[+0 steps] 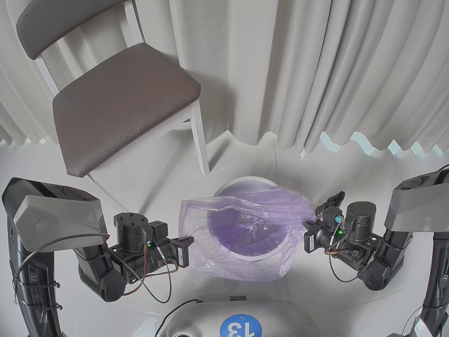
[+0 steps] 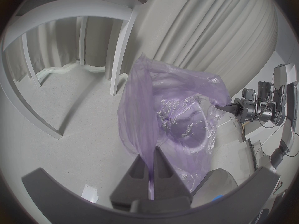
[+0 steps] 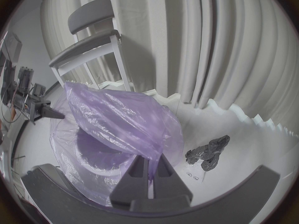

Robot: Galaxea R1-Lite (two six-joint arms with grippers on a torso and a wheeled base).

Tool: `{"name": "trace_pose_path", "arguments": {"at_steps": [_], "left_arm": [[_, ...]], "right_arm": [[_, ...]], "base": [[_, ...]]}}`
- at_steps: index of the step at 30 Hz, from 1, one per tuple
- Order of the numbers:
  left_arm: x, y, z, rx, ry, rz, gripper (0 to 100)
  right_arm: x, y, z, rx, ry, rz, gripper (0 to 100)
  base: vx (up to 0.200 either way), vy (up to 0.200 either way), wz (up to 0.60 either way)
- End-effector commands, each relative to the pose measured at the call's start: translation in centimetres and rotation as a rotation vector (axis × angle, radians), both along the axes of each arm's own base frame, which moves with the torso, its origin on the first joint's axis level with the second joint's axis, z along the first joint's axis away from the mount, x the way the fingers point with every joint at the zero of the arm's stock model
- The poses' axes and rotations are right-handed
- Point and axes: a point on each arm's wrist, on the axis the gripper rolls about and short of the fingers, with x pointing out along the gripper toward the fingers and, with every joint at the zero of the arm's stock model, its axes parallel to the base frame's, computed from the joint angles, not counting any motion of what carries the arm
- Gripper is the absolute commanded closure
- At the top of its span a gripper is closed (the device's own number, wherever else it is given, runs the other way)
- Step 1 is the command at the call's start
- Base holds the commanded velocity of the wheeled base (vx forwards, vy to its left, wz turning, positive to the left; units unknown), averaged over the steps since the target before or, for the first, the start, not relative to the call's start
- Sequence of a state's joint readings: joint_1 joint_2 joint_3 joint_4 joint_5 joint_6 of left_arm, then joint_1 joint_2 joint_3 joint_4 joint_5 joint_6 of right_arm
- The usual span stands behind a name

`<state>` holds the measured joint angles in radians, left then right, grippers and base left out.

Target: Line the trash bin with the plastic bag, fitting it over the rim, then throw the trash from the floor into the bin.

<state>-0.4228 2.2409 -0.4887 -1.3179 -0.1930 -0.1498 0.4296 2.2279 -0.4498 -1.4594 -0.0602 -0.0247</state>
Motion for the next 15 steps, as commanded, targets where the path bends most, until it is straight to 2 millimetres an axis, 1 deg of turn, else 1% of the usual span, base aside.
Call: {"name": "trace_pose_path", "arguments": {"at_steps": [1,2,3,6,7,8,9,11,14,15], "left_arm": [[0.2,1.1,1.9,-0.018,-0.047,0.033,100],[0.2,1.1,1.9,-0.018,-0.047,0.033,100],[0.1,1.3,2.4,-0.016,-0.063,0.033,100],[0.0,1.4,2.3,0.011,-0.070,0.023,100],[0.0,1.5,2.3,0.014,-0.071,0.023,100],[0.0,1.5,2.3,0.014,-0.069,0.023,100],[-0.2,1.5,2.4,0.017,-0.071,0.022,100],[-0.2,1.6,2.5,0.018,-0.072,0.021,100],[-0.4,1.5,2.4,0.021,-0.068,0.016,100],[-0.6,1.5,2.4,0.023,-0.070,0.015,100]], "right_arm": [[0.6,1.8,0.2,0.026,-0.004,0.032,100],[0.6,1.8,0.2,0.026,-0.004,0.033,100],[1.5,2.8,0.7,0.021,0.006,0.047,100],[2.5,5.2,2.4,0.029,0.026,0.087,100],[2.9,5.8,2.8,0.034,0.034,0.093,100],[2.9,5.9,2.9,0.035,0.035,0.096,100],[3.3,7.4,3.5,0.046,0.054,0.117,100],[3.7,8.8,4.1,0.050,0.060,0.139,100],[3.5,10.6,4.1,0.050,0.089,0.171,100],[3.3,11.6,4.0,0.062,0.098,0.188,100]], "base": [[0.000,0.000,0.00],[0.000,0.000,0.00],[0.000,0.000,0.00],[0.000,0.000,0.00],[0.000,0.000,0.00],[0.000,0.000,0.00],[0.000,0.000,0.00],[0.000,0.000,0.00],[0.000,0.000,0.00],[0.000,0.000,0.00]]}}
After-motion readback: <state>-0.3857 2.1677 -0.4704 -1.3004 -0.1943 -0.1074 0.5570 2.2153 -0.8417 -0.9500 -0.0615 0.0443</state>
